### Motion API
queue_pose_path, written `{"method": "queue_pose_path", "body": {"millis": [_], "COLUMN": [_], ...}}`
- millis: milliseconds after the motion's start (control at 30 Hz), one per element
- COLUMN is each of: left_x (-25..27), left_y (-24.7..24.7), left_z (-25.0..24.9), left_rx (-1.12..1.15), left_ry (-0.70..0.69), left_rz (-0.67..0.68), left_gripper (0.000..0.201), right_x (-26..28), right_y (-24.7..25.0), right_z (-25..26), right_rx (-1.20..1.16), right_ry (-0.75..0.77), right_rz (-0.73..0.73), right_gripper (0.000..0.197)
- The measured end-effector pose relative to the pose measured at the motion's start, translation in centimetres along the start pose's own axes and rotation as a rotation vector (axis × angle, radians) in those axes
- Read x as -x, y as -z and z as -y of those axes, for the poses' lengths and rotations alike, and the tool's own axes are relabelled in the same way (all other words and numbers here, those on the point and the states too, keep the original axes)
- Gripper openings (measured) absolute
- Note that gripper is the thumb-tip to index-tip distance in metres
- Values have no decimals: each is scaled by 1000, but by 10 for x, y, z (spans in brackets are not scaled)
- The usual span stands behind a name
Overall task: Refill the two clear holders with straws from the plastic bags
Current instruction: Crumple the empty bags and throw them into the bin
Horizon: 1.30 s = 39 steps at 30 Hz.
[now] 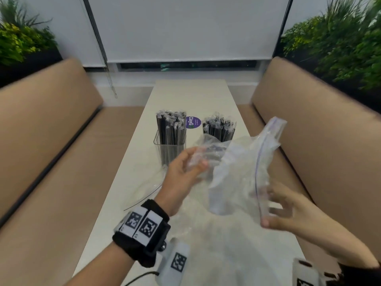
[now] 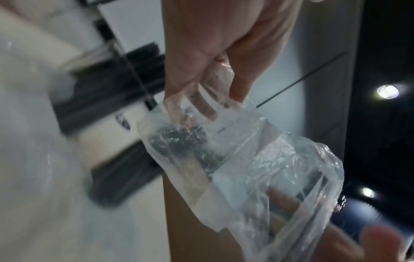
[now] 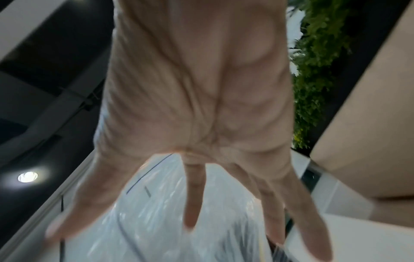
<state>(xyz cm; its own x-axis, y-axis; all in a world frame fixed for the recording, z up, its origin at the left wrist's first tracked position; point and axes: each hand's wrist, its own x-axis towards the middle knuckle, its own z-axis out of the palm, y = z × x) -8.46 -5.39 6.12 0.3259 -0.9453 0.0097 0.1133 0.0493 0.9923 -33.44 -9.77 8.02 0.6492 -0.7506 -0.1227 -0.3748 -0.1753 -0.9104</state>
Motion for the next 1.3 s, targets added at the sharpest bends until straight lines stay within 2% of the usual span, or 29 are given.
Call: {"method": "queue_pose_path", "body": {"millis": [33,100,167,200,267,333,367,433,467,533,600,700,733,833,933,1000,1067,1167,1233,1300], "left_x": [-2,-1,6,11,23,33,37,44,47,51,52,56,56,56,47,40,36,30,25,14], "left_y": [10,30,44,47,46,46,50,66,78,107,138,175,183,181,166,162,161,160,167,178], "left_z": [-5,-15,-26,-31,-41,-55,-65,-83,-89,-96,-97,-93,-88,-64,-45,-32,-16,-10,-16,-21], "left_rx": [-63,-222,-488,-613,-727,-708,-684,-664,-662,-657,-606,-326,-284,-449,-325,-286,-263,-165,-127,-143], "left_ry": [-68,-212,-368,-449,-584,-665,-695,-724,-715,-632,-513,-341,-256,-27,197,287,310,200,91,60], "left_rz": [-20,-30,1,44,130,125,91,25,3,-40,-129,-263,-259,-79,13,66,121,-19,-152,-233], "left_gripper": [34,35,40,42,48,54,56,60,65,84,98,108,117,127,136,127,109,80,48,28], "right_x": [-6,-15,-21,-23,-33,-51,-60,-74,-77,-81,-82,-86,-89,-95,-104,-110,-115,-115,-116,-119], "right_y": [0,2,-2,-8,-25,-39,-43,-41,-37,-30,-30,-42,-50,-70,-79,-84,-87,-86,-83,-87], "right_z": [4,18,38,50,72,77,74,66,64,59,55,43,40,42,48,47,43,39,31,21], "right_rx": [27,-35,-18,78,394,673,734,673,558,241,-61,-394,-439,-483,-495,-505,-533,-581,-589,-582], "right_ry": [28,108,269,364,488,381,292,204,186,144,127,91,89,104,102,78,56,34,-15,-68], "right_rz": [-56,-290,-472,-496,-412,-233,-139,-40,-16,26,31,5,10,75,191,254,300,338,296,220], "right_gripper": [80,81,91,94,102,108,100,61,41,20,12,8,17,13,8,17,35,26,30,24]}}
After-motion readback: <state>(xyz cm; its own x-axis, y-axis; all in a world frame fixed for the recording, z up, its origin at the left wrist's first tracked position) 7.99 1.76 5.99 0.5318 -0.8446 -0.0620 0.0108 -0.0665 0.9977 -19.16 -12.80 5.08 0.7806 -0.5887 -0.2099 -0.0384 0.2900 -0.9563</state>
